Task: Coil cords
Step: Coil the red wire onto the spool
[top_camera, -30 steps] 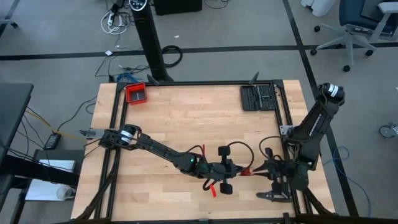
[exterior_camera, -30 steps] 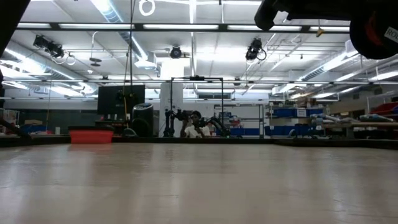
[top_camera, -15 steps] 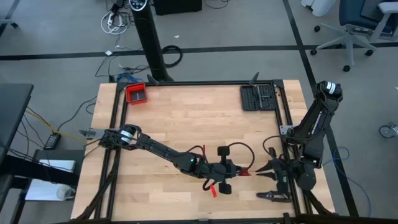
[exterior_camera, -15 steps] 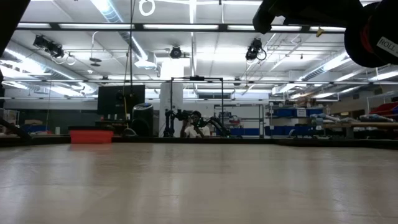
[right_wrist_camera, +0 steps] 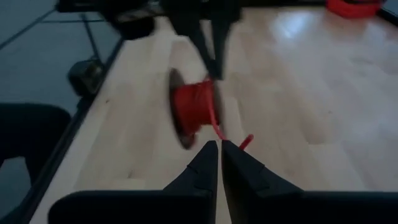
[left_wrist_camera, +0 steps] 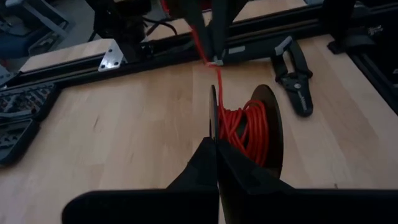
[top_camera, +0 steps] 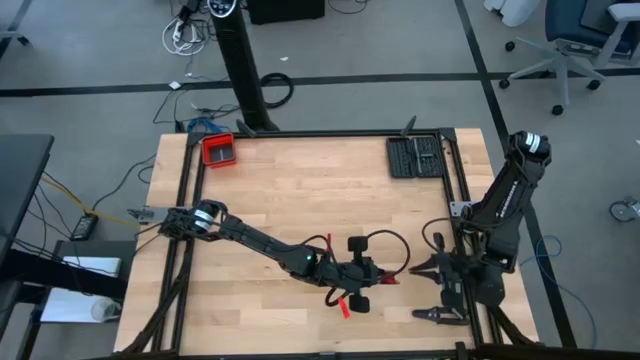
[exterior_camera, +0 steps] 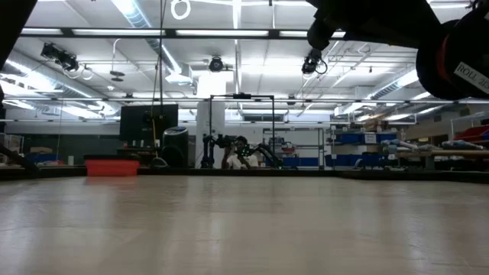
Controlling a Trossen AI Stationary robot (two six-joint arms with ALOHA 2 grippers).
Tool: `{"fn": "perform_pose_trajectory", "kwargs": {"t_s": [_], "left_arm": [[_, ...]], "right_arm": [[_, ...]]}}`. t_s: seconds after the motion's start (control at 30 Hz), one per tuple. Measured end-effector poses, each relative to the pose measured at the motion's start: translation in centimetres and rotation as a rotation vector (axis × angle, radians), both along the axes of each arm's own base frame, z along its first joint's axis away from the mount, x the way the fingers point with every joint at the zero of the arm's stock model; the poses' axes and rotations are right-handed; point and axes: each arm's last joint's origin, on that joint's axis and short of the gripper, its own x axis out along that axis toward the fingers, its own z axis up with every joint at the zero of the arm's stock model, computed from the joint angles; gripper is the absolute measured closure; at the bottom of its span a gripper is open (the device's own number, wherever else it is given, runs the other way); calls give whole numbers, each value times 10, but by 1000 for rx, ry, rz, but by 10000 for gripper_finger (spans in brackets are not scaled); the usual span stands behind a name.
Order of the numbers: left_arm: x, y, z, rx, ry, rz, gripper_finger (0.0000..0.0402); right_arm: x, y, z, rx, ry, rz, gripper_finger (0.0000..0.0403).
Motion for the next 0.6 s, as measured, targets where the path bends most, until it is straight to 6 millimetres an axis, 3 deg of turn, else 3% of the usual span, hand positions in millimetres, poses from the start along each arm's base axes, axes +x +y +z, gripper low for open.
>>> {"fn": "perform_pose_trajectory", "kwargs": {"t_s": [0.37, 0.6], "left_arm": [[-4, 3, -8, -37, 76, 56, 401], [-11, 5, -16, -69, 172, 105, 401]], "right_arm": [[10, -11, -4, 204, 24, -199, 383], [18, -17, -6, 226, 70, -238, 384]]}}
